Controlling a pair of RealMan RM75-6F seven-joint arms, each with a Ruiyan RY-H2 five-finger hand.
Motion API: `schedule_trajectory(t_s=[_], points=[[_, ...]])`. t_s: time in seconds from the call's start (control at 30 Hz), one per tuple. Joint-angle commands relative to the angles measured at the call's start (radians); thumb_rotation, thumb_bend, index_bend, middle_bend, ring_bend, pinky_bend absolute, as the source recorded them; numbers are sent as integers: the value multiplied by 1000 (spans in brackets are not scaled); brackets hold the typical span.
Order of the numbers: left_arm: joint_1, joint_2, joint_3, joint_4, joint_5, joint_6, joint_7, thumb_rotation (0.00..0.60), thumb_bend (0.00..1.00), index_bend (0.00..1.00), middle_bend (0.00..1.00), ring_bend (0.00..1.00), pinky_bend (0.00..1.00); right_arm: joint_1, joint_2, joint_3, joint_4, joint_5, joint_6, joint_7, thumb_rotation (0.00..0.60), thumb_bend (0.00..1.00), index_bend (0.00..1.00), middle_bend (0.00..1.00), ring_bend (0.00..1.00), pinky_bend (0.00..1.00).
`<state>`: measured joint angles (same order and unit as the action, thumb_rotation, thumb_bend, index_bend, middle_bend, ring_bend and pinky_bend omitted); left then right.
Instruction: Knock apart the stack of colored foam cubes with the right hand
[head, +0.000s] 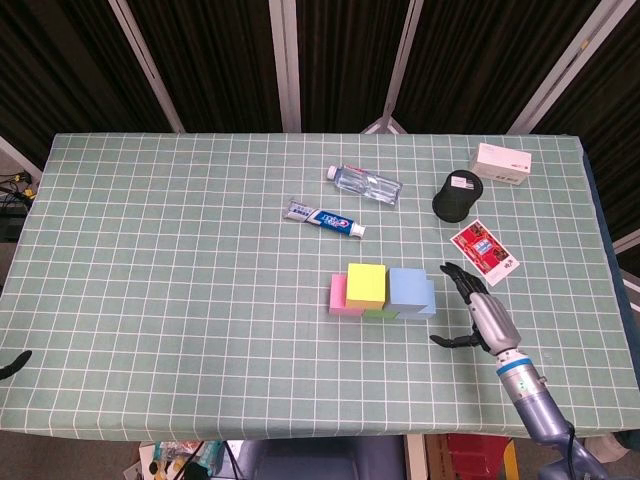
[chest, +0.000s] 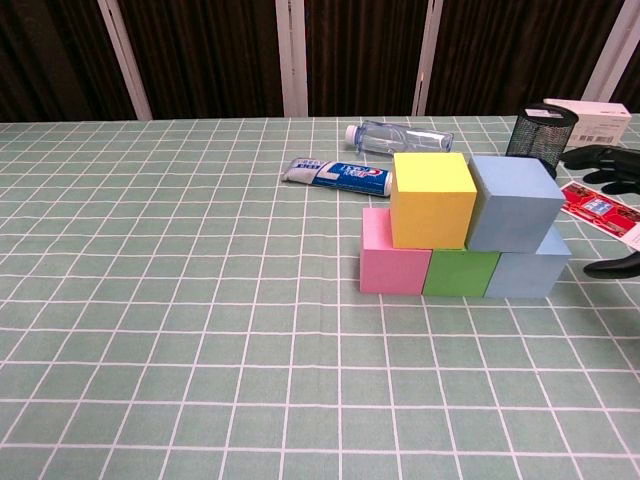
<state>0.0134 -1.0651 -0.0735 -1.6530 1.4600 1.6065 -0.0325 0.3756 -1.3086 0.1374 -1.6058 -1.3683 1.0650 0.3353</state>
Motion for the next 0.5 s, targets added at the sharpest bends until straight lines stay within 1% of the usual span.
schedule_trajectory(t_s=[0.03, 0.2, 0.4, 0.5], points=[[1, 0, 0, -1, 0, 1, 1, 600, 186, 155, 0, 0, 0, 25, -27, 16, 2, 36, -27, -36, 600, 113, 59, 0, 12, 0], [4, 0, -1, -7, -6, 1, 3, 600, 185, 154, 0, 0, 0, 42, -67, 22, 24, 67, -41, -75, 600, 113, 60, 9, 67, 0], [12, 2, -2, -12, -11, 9, -3, 600, 186, 149, 0, 0, 0, 56, -123, 28, 91, 90, -38, -101, 600, 113, 127, 102, 164, 0], [15, 4, -3, -17, -13, 11, -10, 600, 185, 143, 0, 0, 0, 61, -150, 31, 129, 97, -38, -107, 600, 112, 165, 160, 232, 0]])
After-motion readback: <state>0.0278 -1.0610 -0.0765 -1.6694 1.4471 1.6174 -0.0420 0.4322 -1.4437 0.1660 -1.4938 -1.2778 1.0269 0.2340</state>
